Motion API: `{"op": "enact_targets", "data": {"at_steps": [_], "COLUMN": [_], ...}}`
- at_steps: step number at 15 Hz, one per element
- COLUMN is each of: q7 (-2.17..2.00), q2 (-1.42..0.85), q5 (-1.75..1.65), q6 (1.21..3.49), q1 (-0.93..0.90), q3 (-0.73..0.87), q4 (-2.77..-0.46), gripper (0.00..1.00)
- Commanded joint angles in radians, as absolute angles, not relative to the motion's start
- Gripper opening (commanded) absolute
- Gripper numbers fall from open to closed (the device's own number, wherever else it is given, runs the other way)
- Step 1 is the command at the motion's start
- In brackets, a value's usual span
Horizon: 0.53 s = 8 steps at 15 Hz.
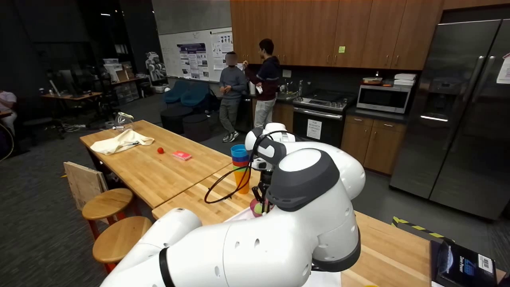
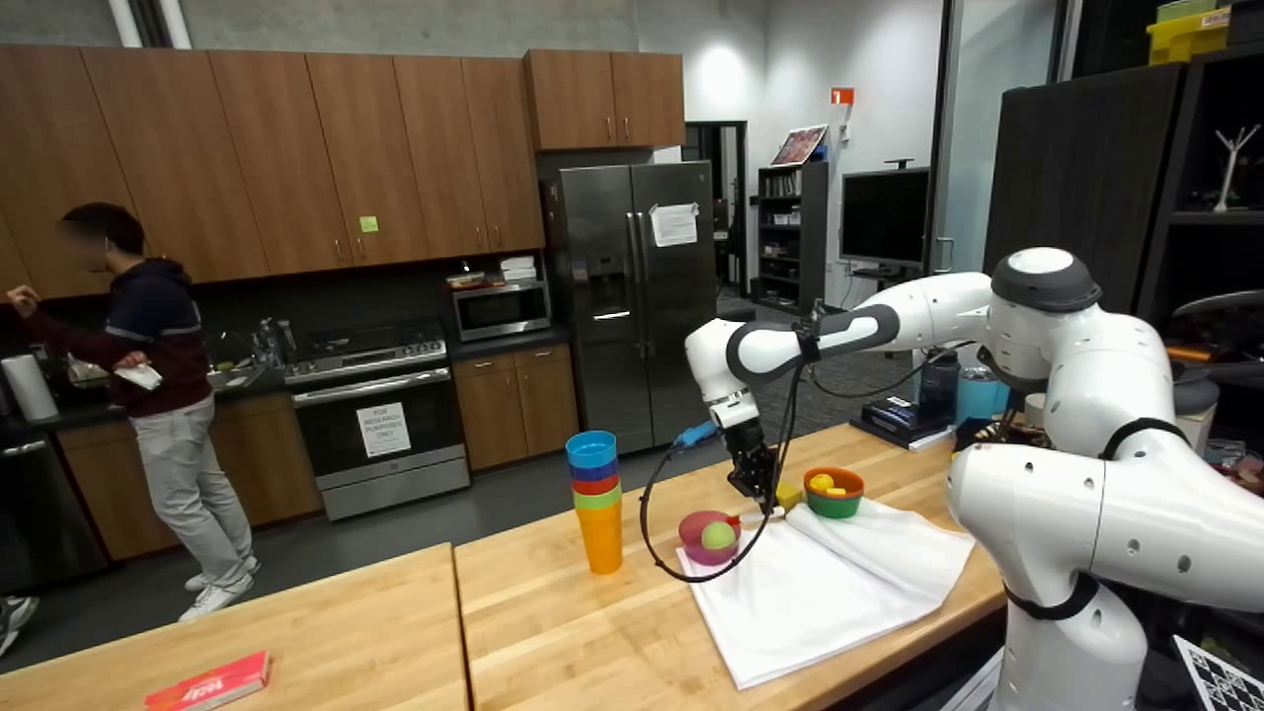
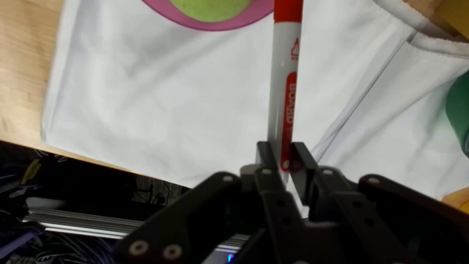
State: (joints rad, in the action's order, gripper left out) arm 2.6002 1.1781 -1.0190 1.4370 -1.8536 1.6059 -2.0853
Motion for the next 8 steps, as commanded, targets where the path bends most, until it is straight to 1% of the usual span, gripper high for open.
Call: {"op": "enact_targets", "data": {"at_steps": [1,8], "q7": [2.600,2.600], "q2": [1.214,1.204], "q5": [-1.056,-1.064], "q6": [1.430,1.440], "q1": [-1.890,-1.974], "q3": [1.612,1.642], "q4": [-2.040,-1.998], "gripper": [0.04,0.04]}}
